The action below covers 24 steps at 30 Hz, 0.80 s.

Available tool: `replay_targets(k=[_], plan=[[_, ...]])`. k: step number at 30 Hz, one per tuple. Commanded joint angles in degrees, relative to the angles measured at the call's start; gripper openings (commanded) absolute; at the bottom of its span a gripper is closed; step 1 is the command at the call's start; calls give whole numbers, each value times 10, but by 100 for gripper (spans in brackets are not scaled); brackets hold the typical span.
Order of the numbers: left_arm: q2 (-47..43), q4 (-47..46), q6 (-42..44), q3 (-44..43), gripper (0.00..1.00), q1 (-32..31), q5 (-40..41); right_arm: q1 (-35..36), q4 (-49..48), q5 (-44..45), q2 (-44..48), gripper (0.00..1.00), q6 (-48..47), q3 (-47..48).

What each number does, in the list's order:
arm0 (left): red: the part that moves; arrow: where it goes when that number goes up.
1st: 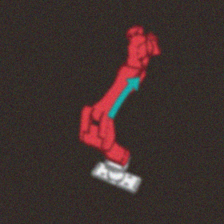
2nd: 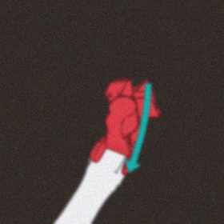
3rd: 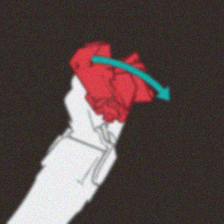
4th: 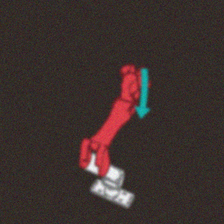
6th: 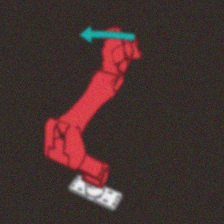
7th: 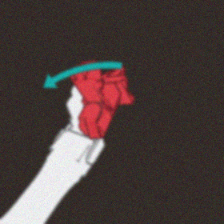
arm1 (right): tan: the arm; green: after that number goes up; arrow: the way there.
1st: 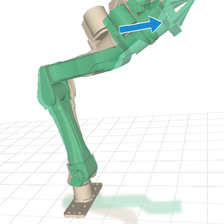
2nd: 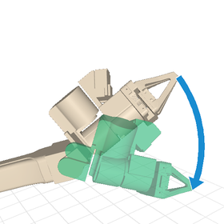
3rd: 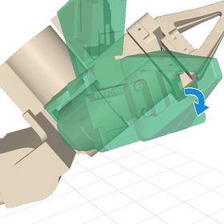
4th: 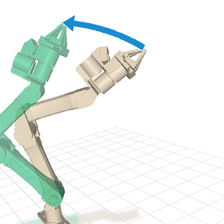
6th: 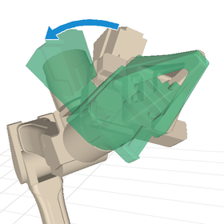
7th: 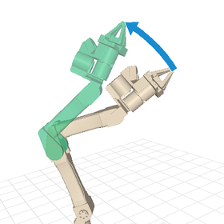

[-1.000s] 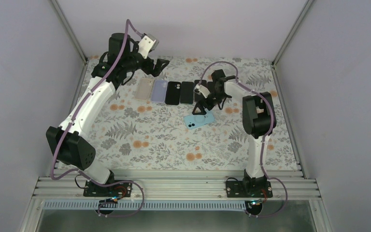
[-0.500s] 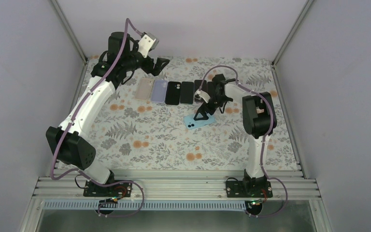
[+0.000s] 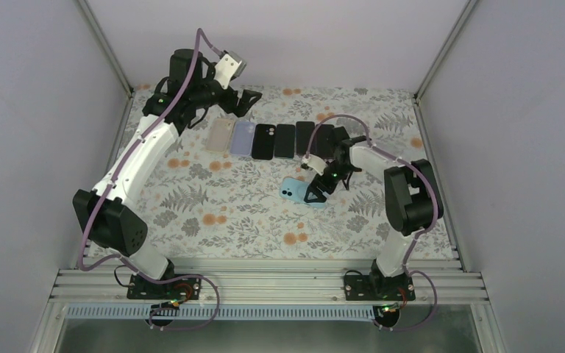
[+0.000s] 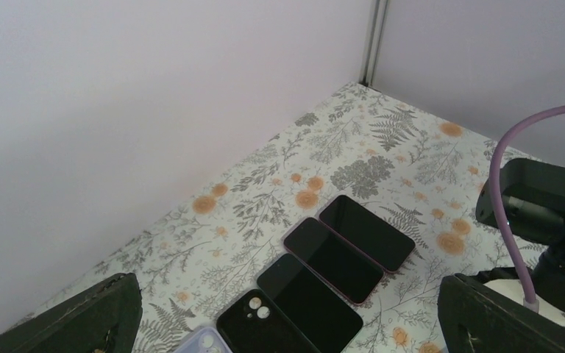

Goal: Take the phone out of the phone case
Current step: Pick up the phone at the center of the board.

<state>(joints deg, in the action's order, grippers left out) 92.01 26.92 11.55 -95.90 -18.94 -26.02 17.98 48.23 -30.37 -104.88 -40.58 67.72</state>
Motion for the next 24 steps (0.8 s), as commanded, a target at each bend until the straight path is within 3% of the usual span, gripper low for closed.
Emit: replay_targets(k=[1,19,24], plan=[[3,2,9,-19,100,-5,2,35,-52,88,27,99,45,-29],[7,2,14,-22,100,-16,16,112,-81,225,14,100,33,-62],[9,0,10,-20,100,-20,28,115,-77,262,-4,94,26,-61]])
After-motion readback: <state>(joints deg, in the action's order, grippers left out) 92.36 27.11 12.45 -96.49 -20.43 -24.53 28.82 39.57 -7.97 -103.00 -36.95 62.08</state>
